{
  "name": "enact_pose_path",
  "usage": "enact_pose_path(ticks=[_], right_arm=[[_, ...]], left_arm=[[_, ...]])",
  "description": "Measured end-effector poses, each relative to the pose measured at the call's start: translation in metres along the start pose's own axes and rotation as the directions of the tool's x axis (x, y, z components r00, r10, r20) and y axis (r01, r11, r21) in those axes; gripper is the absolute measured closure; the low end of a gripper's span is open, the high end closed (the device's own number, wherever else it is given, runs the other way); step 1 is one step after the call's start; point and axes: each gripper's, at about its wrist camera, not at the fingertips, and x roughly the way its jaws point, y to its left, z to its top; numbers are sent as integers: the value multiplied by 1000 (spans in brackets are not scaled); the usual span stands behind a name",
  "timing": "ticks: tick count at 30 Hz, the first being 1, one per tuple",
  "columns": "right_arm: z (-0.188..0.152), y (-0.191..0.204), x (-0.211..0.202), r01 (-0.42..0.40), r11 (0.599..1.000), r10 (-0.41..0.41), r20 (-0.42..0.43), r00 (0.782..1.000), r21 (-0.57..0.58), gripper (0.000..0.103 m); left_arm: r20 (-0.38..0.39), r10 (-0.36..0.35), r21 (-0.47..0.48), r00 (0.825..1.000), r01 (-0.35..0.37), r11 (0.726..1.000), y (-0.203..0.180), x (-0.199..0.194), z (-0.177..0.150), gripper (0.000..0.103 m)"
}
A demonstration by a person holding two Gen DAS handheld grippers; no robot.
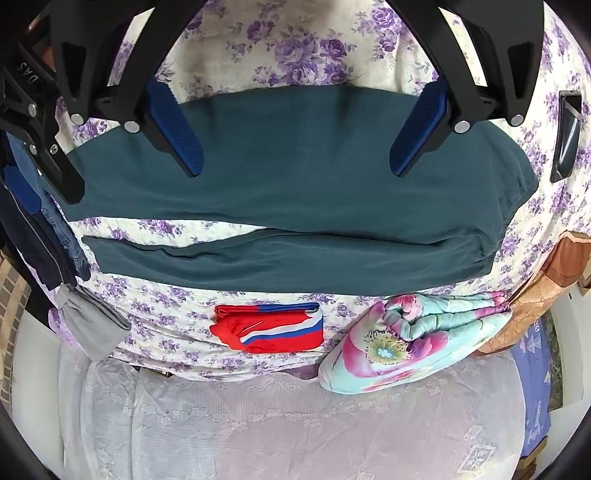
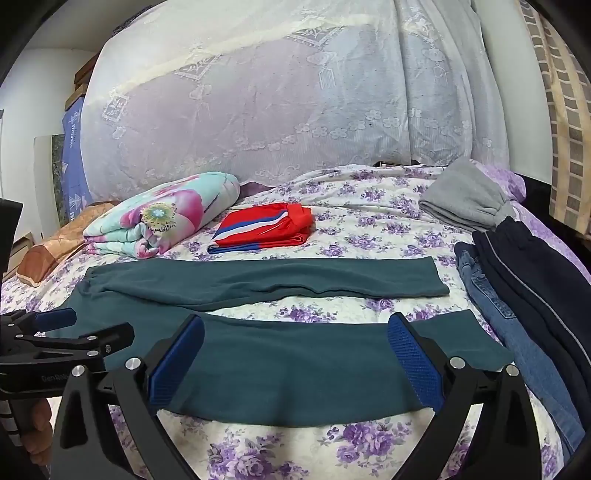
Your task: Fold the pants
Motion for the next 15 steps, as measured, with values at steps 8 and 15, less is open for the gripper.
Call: enact_pose_path(ticks=[8,15], right_arm=[[0,-4,3,-5,1000,5,2,1000,-4,3],[1,-2,1,-10,1000,10,4,1000,1,3]], left_arm=[[-19,-2,-11,1000,2,1000,2,8,1,5],[-12,-2,-15,1000,2,1000,4,6,-3,5]])
